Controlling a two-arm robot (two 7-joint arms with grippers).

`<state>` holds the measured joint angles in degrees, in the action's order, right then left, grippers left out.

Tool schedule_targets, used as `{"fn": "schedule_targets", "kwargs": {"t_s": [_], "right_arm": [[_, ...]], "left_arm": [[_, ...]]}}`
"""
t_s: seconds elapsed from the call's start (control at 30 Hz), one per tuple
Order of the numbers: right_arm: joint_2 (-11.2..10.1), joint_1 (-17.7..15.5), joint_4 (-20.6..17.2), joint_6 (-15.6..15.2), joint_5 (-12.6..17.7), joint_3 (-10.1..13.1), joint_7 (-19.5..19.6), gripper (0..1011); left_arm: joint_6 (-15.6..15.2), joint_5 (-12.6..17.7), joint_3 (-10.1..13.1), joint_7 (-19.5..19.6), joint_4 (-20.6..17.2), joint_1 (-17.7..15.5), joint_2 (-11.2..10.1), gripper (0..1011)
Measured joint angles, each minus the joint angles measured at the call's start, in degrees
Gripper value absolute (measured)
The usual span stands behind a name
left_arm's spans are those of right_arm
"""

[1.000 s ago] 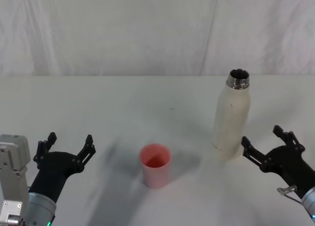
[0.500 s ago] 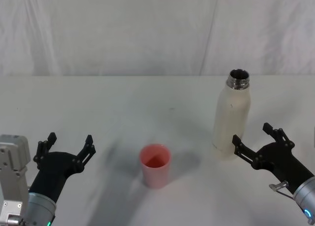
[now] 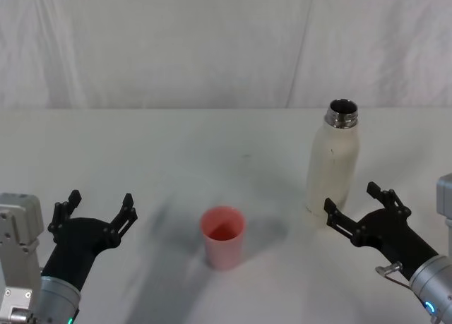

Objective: Grasp the thermos with one hand and pour water into the cup lid.

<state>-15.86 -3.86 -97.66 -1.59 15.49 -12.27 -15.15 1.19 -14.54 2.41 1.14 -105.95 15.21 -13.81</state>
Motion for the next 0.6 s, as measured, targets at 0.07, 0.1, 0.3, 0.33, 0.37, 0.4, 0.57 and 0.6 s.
{"fn": "schedule_targets", "kwargs": {"t_s": [0.07, 0.1, 0.3, 0.33, 0.37, 0.4, 0.57, 0.6], "right_arm": [[0.16, 0.11, 0.24, 0.04, 0.00, -0.21, 0.21, 1001], [0.25, 0.18, 0.38, 0.11, 0.00, -0.32, 0.33, 1001], [0.30, 0.59, 0.89, 0.39, -0.16, -0.61, 0.58, 1001], [0.29, 0.66, 0.97, 0.42, -0.20, -0.65, 0.58, 1001], [0.28, 0.74, 1.06, 0.45, -0.25, -0.68, 0.58, 1001], [0.28, 0.92, 1.24, 0.54, -0.35, -0.73, 0.58, 1001], [0.37, 1.63, 1.97, 0.83, -0.64, -0.97, 0.59, 1001], [0.40, 1.79, 2.12, 0.87, -0.68, -1.02, 0.58, 1001]], "left_arm": [[0.00, 0.00, 0.00, 0.00, 0.00, 0.00, 0.00, 1001], [0.00, 0.00, 0.00, 0.00, 0.00, 0.00, 0.00, 1001], [0.00, 0.00, 0.00, 0.00, 0.00, 0.00, 0.00, 1001], [0.00, 0.00, 0.00, 0.00, 0.00, 0.00, 0.00, 1001], [0.00, 0.00, 0.00, 0.00, 0.00, 0.00, 0.00, 1001], [0.00, 0.00, 0.00, 0.00, 0.00, 0.00, 0.00, 1001], [0.00, 0.00, 0.00, 0.00, 0.00, 0.00, 0.00, 1001], [0.00, 0.00, 0.00, 0.00, 0.00, 0.00, 0.00, 1001]]}}
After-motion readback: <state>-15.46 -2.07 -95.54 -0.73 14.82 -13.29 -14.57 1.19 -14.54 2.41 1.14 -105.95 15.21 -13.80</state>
